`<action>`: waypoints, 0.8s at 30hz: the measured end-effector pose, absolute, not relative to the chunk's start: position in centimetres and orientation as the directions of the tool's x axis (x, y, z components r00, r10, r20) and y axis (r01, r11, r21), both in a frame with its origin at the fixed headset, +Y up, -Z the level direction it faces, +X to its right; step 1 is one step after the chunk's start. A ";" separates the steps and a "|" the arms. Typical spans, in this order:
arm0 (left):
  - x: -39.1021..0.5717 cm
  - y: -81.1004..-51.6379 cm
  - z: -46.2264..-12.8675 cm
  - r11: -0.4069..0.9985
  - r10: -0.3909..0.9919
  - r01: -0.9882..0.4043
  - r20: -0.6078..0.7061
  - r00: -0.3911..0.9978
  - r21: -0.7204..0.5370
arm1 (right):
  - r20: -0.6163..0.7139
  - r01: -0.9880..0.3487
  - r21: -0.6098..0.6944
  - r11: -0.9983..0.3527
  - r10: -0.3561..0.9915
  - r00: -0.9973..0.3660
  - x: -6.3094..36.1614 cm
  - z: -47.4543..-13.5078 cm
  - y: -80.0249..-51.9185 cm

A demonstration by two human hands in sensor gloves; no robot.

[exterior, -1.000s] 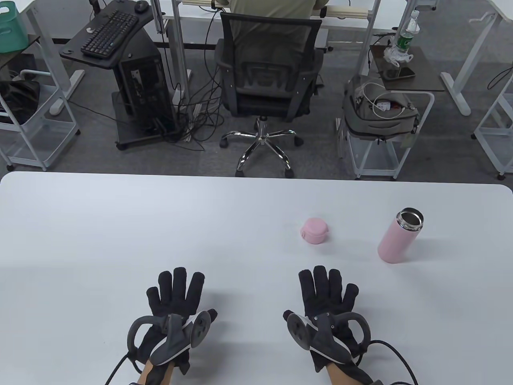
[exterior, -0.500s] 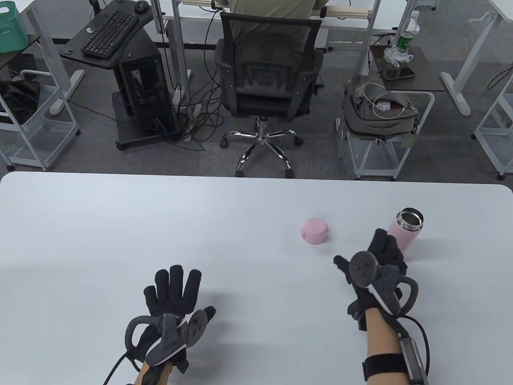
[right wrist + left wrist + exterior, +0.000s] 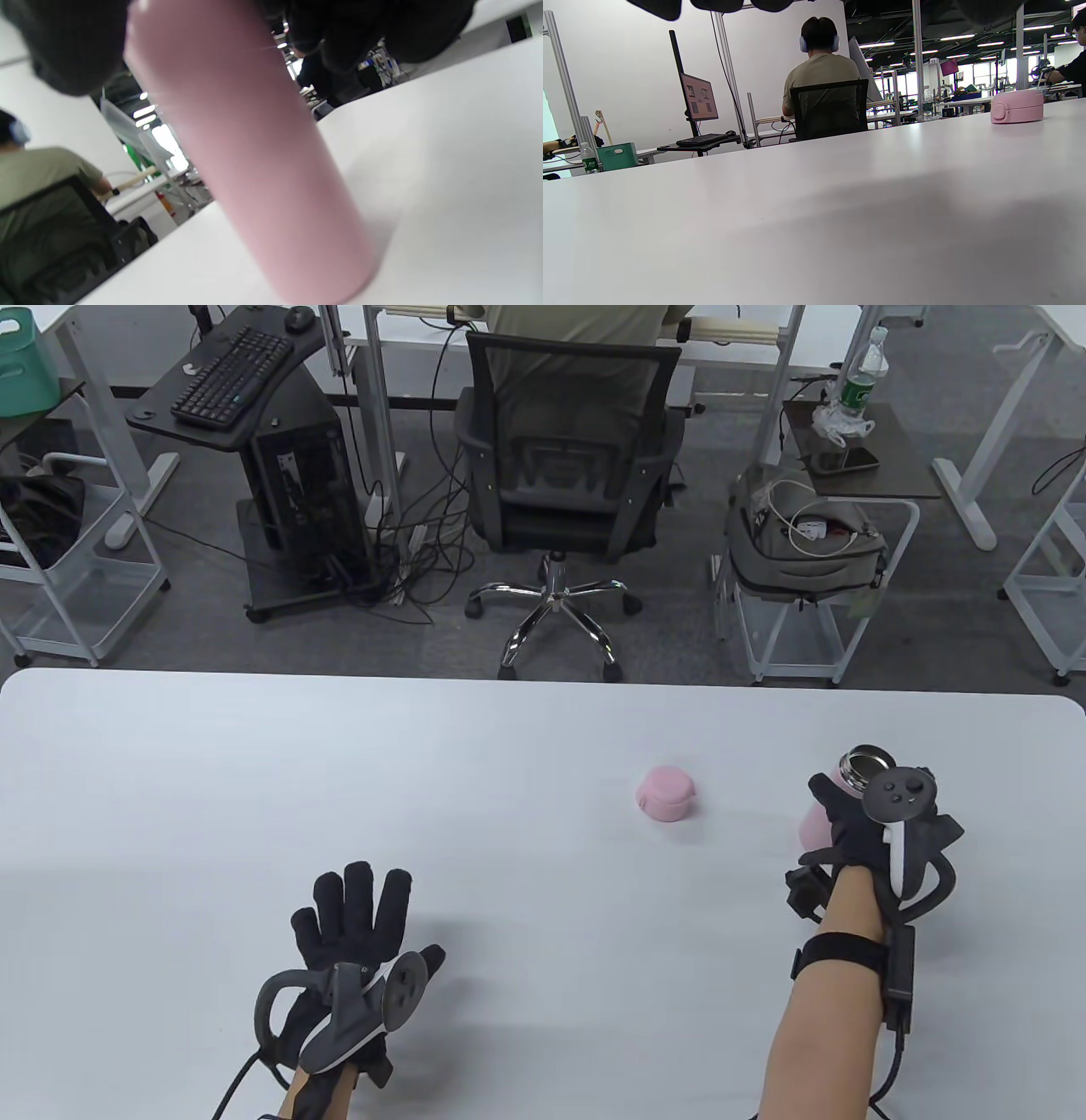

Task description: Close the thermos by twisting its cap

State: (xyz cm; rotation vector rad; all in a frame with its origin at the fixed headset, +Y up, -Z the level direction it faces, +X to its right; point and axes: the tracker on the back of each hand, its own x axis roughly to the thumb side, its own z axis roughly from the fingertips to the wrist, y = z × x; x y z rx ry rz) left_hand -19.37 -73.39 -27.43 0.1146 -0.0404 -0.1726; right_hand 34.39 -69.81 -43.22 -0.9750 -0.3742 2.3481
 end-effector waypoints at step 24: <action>-19.1 -70.8 -26.5 0.991 0.007 -0.011 0.031 0.999 0.133 | -0.150 -0.442 -0.501 -0.744 0.578 -0.802 29.0 -37.6 -63.2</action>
